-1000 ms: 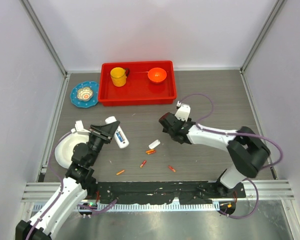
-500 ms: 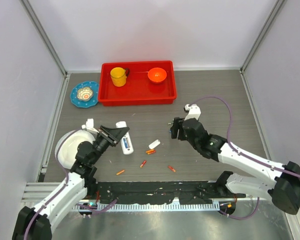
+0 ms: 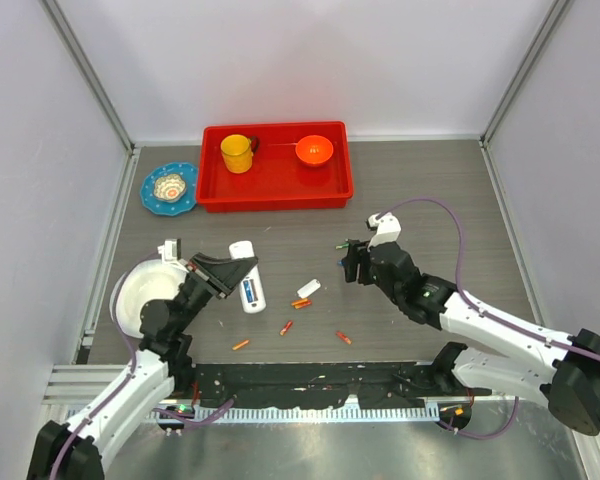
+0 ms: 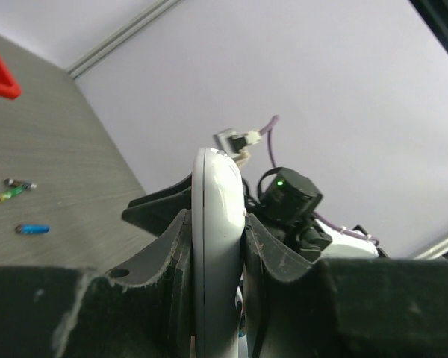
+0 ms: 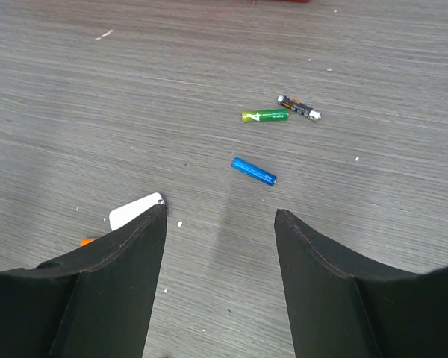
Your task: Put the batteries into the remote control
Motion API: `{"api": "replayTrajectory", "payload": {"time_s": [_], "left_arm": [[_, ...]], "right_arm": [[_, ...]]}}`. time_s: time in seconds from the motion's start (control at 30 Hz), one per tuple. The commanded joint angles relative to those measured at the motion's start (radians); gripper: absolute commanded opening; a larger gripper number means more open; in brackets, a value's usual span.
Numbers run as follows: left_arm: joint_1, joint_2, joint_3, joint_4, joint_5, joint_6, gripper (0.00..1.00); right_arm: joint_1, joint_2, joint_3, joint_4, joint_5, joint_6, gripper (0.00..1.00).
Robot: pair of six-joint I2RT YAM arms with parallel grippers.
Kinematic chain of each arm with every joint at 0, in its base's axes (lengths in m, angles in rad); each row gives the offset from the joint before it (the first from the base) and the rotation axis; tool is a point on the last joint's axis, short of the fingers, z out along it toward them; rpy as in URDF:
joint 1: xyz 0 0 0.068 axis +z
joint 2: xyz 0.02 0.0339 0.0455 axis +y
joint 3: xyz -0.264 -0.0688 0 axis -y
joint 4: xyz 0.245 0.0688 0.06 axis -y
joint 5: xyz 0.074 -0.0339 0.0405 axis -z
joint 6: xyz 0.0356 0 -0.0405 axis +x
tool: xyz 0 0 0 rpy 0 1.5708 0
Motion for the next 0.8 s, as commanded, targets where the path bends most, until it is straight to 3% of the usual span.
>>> {"api": "replayTrajectory", "payload": {"time_s": [0.0, 0.13, 0.17, 0.33, 0.57, 0.77], "left_arm": [[0.000, -0.086, -0.074, 0.063, 0.001, 0.021, 0.00], [0.000, -0.144, -0.063, -0.045, -0.034, 0.036, 0.00], [0.001, -0.154, -0.056, -0.108, -0.048, 0.044, 0.00], [0.000, -0.197, -0.054, -0.263, -0.172, 0.054, 0.00], [0.001, -0.172, -0.049, -0.294, -0.195, 0.053, 0.00], [0.000, -0.167, -0.023, -0.313, -0.191, 0.054, 0.00]], "right_arm": [[0.004, 0.028, 0.046, 0.033, 0.013, -0.011, 0.65], [0.004, 0.086, 0.113, -0.058, 0.053, 0.005, 0.65], [0.004, 0.119, 0.124, -0.074, 0.125, 0.033, 0.65], [-0.013, 0.216, 0.185, -0.155, 0.205, 0.295, 0.67], [-0.016, 0.411, 0.251, -0.174, 0.248, 0.415, 0.68], [-0.016, 0.595, 0.378, -0.236, 0.271, 0.369, 0.75]]}}
